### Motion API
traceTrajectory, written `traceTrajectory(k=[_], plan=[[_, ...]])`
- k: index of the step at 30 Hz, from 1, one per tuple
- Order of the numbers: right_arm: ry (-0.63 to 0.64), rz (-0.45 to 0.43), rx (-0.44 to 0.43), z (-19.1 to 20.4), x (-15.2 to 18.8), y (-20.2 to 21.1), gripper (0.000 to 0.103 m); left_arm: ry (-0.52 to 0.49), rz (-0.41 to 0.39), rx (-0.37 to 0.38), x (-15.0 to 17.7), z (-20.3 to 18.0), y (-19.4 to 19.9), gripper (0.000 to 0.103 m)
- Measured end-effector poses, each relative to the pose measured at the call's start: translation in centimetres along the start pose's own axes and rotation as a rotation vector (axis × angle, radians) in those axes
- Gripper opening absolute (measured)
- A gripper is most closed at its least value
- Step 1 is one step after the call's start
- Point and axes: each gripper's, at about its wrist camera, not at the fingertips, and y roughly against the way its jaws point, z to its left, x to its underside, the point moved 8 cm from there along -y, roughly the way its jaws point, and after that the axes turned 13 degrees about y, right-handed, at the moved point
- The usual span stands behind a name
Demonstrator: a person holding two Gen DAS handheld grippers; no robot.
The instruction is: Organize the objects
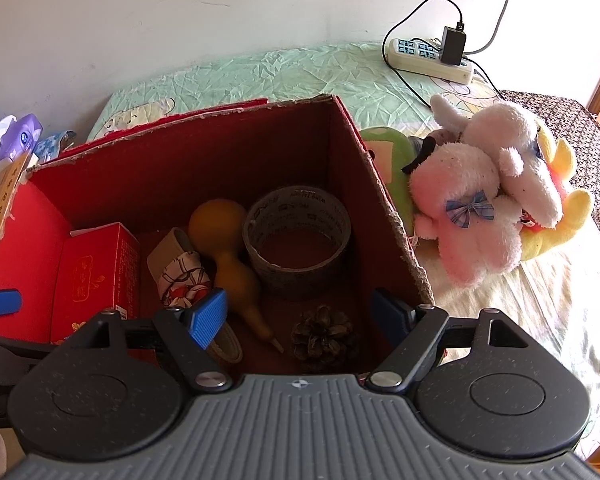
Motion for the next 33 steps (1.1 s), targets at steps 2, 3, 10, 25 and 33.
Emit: traceTrajectory(k=[2, 3, 10, 25, 33], plan=[[0.002, -0.002, 0.001, 0.02, 0.01, -0.01, 0.080, 0.008, 0.002, 0.003, 0.07, 0.05, 0.00, 0.103], [0.003, -0.003, 0.002, 0.01, 0.04, -0.02, 0.080, 0.011, 0.004, 0.005, 0.11, 0.08, -0.02, 0.103], [0.008, -0.008, -0.001, -0.02, 0.11, -0.01, 0.080, 0.016, 0.001, -0.001, 0.31, 0.03, 0.16, 0.103], [0.013, -0.012, -0.002, -0.01, 0.06, -0.05, 0.081, 0.016, -0.001, -0.005, 0.28, -0.07, 0.13, 0.103], [0.012, -0.012, -0.002, -0.04, 0.01, -0.08, 0.081, 0.012, -0.027, 0.011, 0.07, -0.40, 0.42, 0.101]])
